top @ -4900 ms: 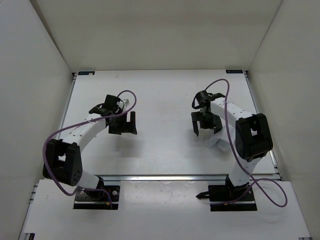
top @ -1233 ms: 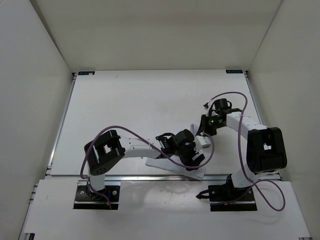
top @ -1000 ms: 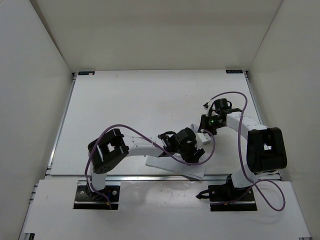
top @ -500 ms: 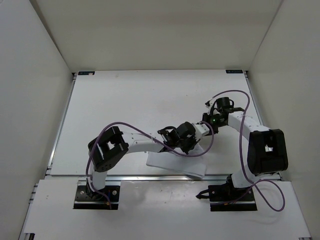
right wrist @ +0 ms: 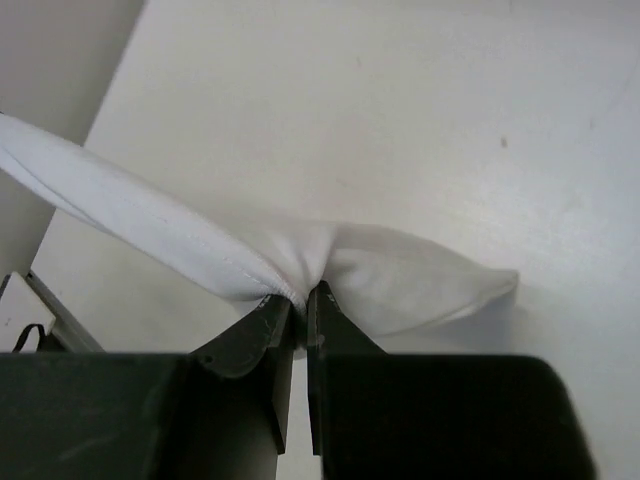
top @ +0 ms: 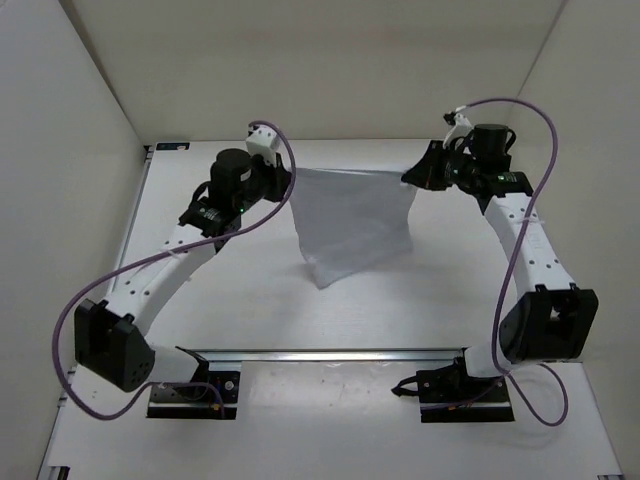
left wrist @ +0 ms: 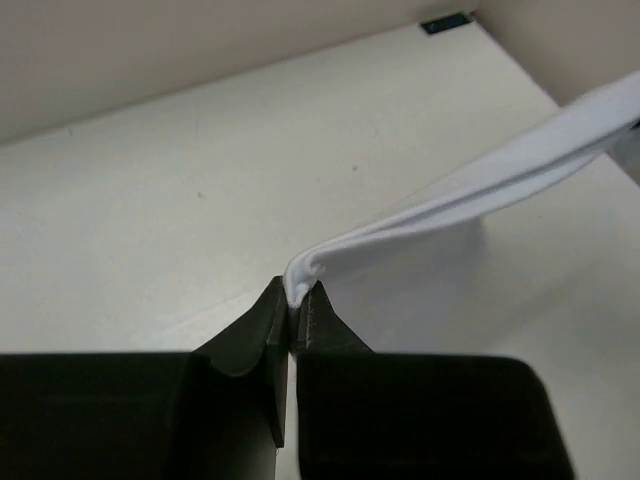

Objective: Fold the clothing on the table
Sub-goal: Flatten the skirt out

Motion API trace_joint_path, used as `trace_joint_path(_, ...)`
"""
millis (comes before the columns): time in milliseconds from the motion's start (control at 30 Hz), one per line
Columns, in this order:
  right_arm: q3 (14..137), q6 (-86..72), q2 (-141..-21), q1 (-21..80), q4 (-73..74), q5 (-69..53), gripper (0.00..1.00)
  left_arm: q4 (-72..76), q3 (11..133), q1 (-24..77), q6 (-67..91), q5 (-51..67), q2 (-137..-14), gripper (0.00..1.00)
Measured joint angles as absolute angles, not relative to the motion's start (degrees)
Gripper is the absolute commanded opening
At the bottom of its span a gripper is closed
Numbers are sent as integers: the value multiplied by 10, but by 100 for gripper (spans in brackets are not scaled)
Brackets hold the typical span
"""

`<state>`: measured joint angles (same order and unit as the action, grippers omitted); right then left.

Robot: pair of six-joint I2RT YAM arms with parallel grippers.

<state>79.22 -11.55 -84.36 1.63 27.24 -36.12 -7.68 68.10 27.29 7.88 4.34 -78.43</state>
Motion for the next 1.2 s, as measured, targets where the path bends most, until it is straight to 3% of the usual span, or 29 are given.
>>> trace_joint_path(200, 766, -109, -700, 51, 217, -343, 0, -117, 708, 309, 33, 39, -691, 0)
trace_joint_path(400, 735, -119, -556, 102, 255, -315, 0, -199, 698, 354, 29, 28, -563, 0)
trace_joint_path(567, 736, -161, -507, 106, 278, -344, 0, -244, 726, 339, 45, 37, -484, 0)
trace_joint_path(733, 712, -171, -572, 86, 264, -372, 0, -187, 668, 308, 70, 58, -483, 0)
trace_joint_path(1000, 493, -181, -741, 93, 187, -346, 1, -45, 355, 277, 126, 62, -605, 0)
trace_joint_path(1200, 491, -183, -842, 86, 136, -354, 11, 34, 361, 271, 132, 52, -722, 0)
